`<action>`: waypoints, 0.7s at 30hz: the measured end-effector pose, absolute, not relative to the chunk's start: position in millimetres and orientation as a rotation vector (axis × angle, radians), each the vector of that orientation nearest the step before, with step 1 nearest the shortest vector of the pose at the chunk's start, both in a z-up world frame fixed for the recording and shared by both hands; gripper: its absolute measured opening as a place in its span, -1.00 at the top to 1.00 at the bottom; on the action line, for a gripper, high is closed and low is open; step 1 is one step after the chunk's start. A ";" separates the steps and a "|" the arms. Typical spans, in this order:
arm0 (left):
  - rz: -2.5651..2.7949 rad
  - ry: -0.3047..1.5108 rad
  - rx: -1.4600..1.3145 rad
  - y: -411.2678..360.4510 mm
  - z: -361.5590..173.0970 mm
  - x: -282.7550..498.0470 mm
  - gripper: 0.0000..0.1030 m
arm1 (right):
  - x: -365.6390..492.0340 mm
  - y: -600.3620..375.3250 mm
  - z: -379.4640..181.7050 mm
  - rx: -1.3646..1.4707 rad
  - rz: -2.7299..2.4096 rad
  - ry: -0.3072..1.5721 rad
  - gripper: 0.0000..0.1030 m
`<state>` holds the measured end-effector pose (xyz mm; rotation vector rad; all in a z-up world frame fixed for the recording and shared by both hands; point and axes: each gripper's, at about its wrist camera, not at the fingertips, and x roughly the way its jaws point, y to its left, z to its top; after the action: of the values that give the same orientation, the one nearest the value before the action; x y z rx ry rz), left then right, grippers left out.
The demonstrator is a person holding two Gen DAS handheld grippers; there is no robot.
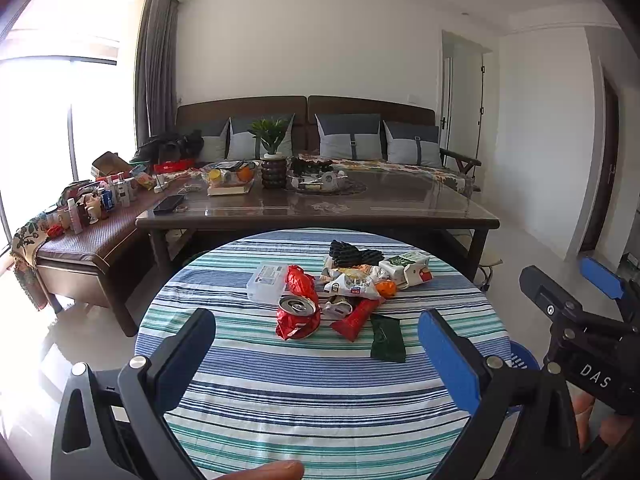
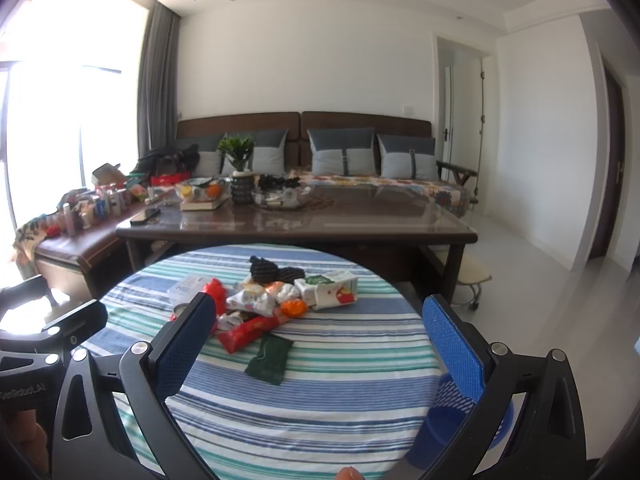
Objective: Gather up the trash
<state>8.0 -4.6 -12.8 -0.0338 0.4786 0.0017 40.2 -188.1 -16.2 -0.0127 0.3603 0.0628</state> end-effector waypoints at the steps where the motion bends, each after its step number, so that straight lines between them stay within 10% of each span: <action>1: 0.001 0.479 -0.034 -4.5 -12.9 7.4 -1.00 | 40.2 -188.0 -16.2 -0.013 0.063 0.361 -0.99; 21: -0.006 0.485 -0.032 -2.9 -9.6 6.7 -1.00 | 41.7 -191.5 -16.4 -0.017 0.061 0.362 -0.99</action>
<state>6.7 -2.9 -9.6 -0.0317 0.4855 -0.0058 41.7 -191.5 -16.4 -0.0166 0.3624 0.0613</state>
